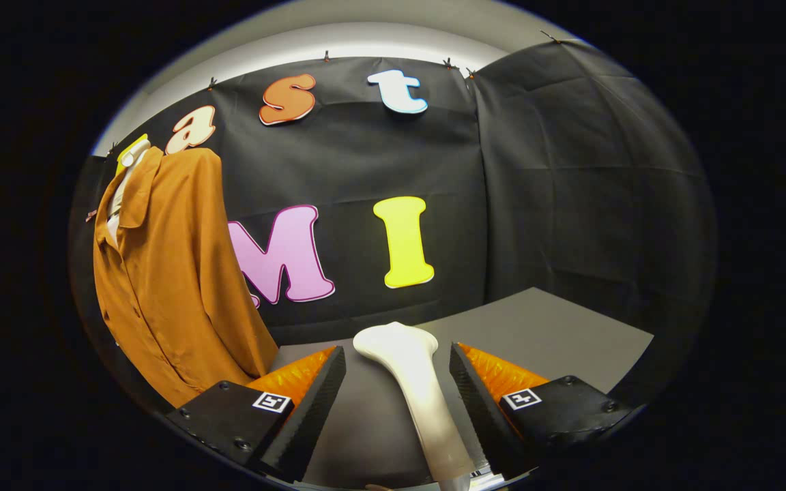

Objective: Iron the clothes twice with a garment steamer, once on the left side and once on the right side.

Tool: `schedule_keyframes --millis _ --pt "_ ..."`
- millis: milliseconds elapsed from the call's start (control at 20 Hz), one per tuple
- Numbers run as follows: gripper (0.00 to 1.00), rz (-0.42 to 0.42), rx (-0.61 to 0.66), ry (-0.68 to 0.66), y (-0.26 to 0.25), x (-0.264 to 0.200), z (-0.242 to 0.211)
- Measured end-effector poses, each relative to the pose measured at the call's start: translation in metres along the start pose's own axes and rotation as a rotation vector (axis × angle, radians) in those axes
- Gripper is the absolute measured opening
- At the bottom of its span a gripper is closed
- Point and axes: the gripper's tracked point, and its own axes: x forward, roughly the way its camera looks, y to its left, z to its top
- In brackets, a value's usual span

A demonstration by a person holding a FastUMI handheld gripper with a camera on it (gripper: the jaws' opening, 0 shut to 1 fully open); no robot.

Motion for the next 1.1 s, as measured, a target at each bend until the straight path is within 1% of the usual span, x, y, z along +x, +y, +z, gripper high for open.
schedule_keyframes --millis 250,500,650,750,950,1000,1100 --pt "0.97 -0.012 -0.029 0.123 -0.005 0.023 -0.027" --pt "0.97 -0.048 -0.04 0.233 -0.017 0.036 -0.05" --pt "0.94 -0.046 -0.04 0.305 -0.017 0.043 -0.066" --pt "0.87 -0.053 -0.038 0.331 -0.019 0.046 -0.071" --pt "0.6 -0.088 -0.038 0.341 -0.026 0.047 -0.072" --pt "0.55 -0.078 -0.029 0.341 -0.026 0.047 -0.072" --pt "0.55 -0.057 -0.015 0.321 -0.021 0.043 -0.066"
